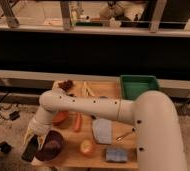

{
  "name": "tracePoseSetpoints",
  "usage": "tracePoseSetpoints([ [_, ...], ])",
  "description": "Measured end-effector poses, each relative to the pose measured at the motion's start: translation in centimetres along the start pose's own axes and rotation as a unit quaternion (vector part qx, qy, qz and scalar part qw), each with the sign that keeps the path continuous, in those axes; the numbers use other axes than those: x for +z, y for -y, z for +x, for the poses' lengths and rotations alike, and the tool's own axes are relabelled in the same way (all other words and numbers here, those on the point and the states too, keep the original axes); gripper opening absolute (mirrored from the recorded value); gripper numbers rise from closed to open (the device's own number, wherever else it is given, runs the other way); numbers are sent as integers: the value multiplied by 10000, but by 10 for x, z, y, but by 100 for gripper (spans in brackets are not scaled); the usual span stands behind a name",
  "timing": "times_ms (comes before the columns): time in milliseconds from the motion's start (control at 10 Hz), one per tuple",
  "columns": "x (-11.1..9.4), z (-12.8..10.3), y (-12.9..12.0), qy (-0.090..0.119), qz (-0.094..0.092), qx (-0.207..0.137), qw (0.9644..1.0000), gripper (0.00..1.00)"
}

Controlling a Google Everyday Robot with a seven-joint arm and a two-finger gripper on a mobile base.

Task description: Wipe purple bowl with eraser

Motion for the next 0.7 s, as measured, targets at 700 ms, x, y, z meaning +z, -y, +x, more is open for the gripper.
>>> tracePoseSetpoints([
  [700, -17, -31, -60, 67, 169, 592, 9981, 6],
])
